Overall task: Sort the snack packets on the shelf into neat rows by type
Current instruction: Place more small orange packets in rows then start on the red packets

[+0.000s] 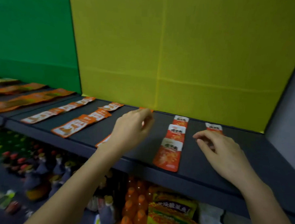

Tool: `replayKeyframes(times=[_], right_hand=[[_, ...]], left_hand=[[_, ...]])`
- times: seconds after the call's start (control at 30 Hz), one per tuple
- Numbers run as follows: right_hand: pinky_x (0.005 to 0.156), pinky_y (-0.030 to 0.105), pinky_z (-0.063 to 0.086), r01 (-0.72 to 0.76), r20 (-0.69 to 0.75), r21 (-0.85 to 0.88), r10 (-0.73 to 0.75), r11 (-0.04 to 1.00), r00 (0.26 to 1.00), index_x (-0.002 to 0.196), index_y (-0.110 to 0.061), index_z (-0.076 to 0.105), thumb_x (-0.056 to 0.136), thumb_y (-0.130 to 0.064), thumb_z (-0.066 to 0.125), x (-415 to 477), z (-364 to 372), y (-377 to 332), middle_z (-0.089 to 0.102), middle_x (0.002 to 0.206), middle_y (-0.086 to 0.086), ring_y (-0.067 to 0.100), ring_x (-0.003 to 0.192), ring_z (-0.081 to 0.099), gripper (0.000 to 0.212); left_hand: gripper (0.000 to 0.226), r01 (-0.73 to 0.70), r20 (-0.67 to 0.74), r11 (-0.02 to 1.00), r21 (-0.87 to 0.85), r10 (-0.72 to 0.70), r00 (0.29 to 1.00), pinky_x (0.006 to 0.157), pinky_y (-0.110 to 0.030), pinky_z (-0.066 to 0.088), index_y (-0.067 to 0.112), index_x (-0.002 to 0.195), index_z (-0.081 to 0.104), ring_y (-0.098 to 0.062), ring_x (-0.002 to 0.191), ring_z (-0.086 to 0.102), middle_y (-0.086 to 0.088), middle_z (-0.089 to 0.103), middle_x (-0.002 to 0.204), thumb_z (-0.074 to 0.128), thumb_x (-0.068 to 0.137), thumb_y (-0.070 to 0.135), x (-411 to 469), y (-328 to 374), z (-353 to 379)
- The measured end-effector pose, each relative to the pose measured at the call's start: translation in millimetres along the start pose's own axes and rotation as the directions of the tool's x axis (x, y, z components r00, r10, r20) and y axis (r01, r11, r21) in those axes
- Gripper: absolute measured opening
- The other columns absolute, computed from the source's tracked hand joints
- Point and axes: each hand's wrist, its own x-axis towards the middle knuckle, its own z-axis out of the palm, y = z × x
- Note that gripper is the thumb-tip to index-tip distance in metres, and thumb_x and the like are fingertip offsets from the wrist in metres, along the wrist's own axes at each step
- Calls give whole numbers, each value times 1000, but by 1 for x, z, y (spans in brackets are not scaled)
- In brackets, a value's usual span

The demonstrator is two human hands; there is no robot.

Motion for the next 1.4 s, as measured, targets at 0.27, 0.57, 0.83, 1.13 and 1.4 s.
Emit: replayKeyframes(times=[0.27,0.57,0.83,1.13,1.4], right_hand=[[79,38,51,341,-18,174,-343,924,939,99,-26,62,91,-24,51,10,66,-147,62,103,-11,13,95,59,13],[78,26,43,521,186,283,-579,805,794,114,-31,53,96,-36,41,-47,192,-355,56,116,-15,11,106,54,22],[91,31,47,547,276,401,-667,734,692,117,-27,55,95,-35,45,-73,288,-494,59,117,-11,11,112,54,26],[86,29,48,543,340,380,-659,749,670,117,-28,54,95,-35,44,-38,391,-590,59,115,-13,10,109,55,26],[82,24,41,571,304,362,-672,737,675,118,-30,53,95,-37,42,73,476,-710,56,119,-15,8,111,52,26]], left_hand=[[25,282,-66,910,303,-275,959,61,-33,50,18,97,60,-23,83,64,3,67,93,49,90,38,-154,-134,-120],[13,615,-209,638,463,-595,776,49,-29,37,16,88,63,-28,69,64,-1,66,78,60,87,28,-343,-248,-243],[12,718,-295,475,508,-687,664,53,-28,44,19,94,65,-23,66,63,2,68,81,63,85,27,-433,-315,-335],[15,780,-332,431,454,-731,597,56,-27,44,21,96,65,-14,66,59,10,63,82,58,88,31,-449,-440,-350],[16,804,-404,408,433,-709,578,52,-24,35,21,95,64,-13,65,54,9,64,82,57,88,33,-402,-613,-388]])
